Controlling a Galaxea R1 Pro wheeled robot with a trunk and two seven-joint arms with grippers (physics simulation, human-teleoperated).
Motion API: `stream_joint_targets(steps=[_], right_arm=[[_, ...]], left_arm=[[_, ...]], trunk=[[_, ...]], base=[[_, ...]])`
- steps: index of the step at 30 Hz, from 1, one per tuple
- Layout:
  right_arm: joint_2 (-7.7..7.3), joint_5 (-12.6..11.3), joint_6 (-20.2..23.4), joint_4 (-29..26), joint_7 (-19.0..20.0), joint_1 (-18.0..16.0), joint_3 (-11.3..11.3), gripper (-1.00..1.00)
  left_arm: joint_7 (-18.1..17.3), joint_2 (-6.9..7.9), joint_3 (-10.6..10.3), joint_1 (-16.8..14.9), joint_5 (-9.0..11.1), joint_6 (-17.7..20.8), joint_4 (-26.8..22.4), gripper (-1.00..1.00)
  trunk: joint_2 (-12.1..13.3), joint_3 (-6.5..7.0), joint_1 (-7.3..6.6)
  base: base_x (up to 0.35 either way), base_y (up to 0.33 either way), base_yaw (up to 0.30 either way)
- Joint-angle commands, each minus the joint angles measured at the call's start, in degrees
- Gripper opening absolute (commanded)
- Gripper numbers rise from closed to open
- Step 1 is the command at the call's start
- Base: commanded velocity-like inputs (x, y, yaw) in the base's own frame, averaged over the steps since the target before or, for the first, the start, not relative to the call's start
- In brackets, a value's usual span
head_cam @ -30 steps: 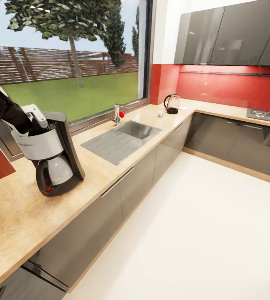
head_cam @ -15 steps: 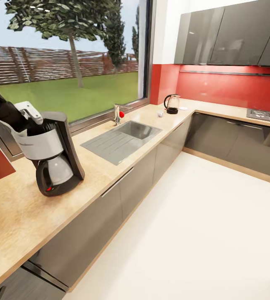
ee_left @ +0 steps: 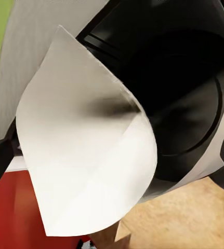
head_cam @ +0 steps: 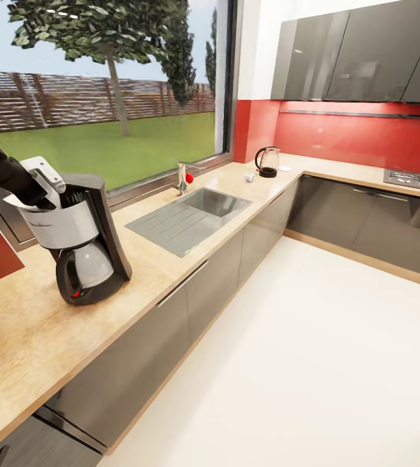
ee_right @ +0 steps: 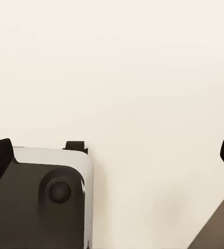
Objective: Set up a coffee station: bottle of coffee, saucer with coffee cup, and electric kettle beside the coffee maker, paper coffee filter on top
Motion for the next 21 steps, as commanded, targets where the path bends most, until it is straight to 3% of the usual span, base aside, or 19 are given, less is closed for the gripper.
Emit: stream_joint_targets(steps=[1, 5, 10, 17, 21], right_arm=[[0.00, 0.06, -0.16, 0.01, -0.04, -0.03, -0.03, 1.00], [0.01, 0.07, -0.16, 0.01, -0.05, -0.03, -0.03, 1.00], [0.03, 0.07, -0.16, 0.01, -0.03, -0.03, -0.03, 1.00], [0.06, 0.07, -0.16, 0.01, -0.05, -0.03, -0.03, 1.00], [0.06, 0.07, -0.16, 0.01, -0.04, -0.03, -0.03, 1.00]], left_arm=[[-0.43, 0.06, -0.14, -0.08, -0.35, 0.62, -0.04, 1.00], [-0.46, 0.01, -0.22, -0.61, -0.35, 0.64, -0.04, 1.00], [-1.16, -0.10, -0.20, -4.91, -0.29, 0.90, -0.12, 1.00], [-1.26, -0.05, -0.17, -7.15, -0.26, 0.99, -0.13, 1.00], [-1.29, -0.09, 2.34, -9.43, -0.26, 0.96, -0.09, 1.00]], trunk=[[-0.11, -0.11, 0.03], [-0.11, -0.11, 0.03], [-0.11, -0.11, 0.03], [-0.11, -0.11, 0.03], [-0.11, -0.11, 0.03]], base=[[0.000, 0.000, 0.000], [0.000, 0.000, 0.000], [0.000, 0.000, 0.000], [0.000, 0.000, 0.000], [0.000, 0.000, 0.000]])
